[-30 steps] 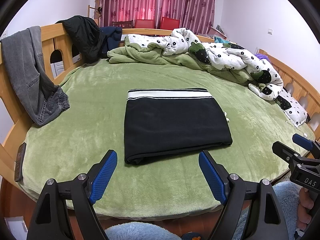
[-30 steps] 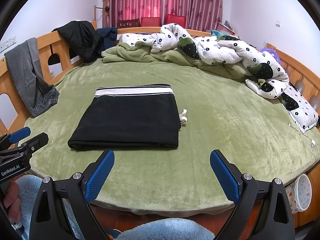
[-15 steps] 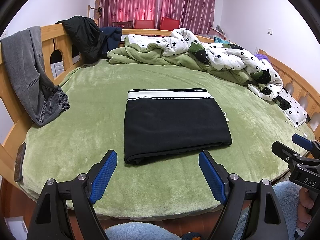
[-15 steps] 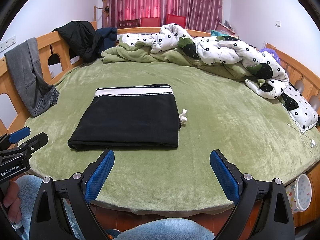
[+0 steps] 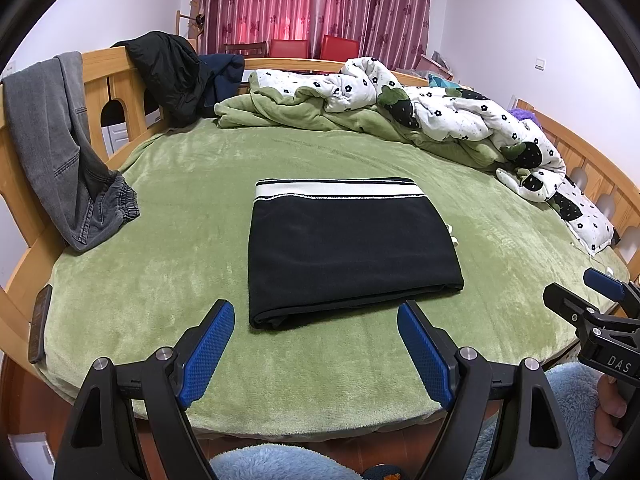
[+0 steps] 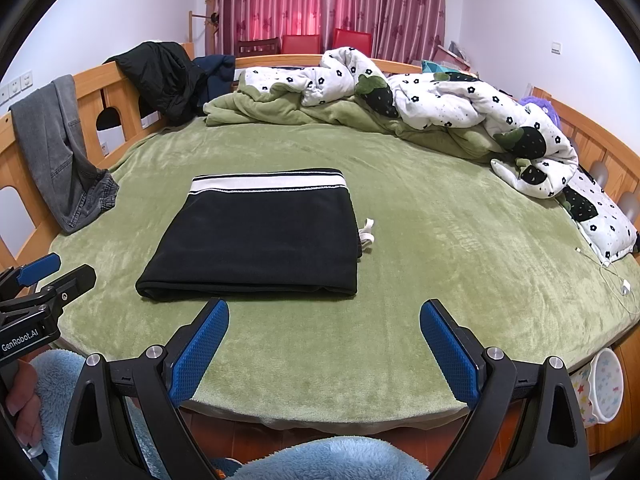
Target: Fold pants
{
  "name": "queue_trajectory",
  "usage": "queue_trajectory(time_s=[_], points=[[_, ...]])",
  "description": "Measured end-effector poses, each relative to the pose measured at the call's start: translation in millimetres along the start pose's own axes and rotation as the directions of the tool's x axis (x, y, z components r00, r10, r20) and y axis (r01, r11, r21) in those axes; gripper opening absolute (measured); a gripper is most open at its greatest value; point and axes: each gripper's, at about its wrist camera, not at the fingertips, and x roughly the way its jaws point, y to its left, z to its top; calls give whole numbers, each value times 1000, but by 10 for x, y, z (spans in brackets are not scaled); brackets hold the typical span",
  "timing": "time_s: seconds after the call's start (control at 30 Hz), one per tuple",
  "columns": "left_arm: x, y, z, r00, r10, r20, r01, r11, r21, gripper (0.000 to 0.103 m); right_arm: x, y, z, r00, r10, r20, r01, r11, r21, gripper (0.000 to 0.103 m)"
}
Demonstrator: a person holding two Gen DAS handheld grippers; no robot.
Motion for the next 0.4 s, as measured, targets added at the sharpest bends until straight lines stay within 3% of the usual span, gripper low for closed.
queue_trajectory(time_s=[0.4], points=[[-4, 30, 14, 1000, -18, 5, 18, 1000, 0, 83, -4, -17, -8, 1000, 3, -5, -3, 1000, 5, 95]])
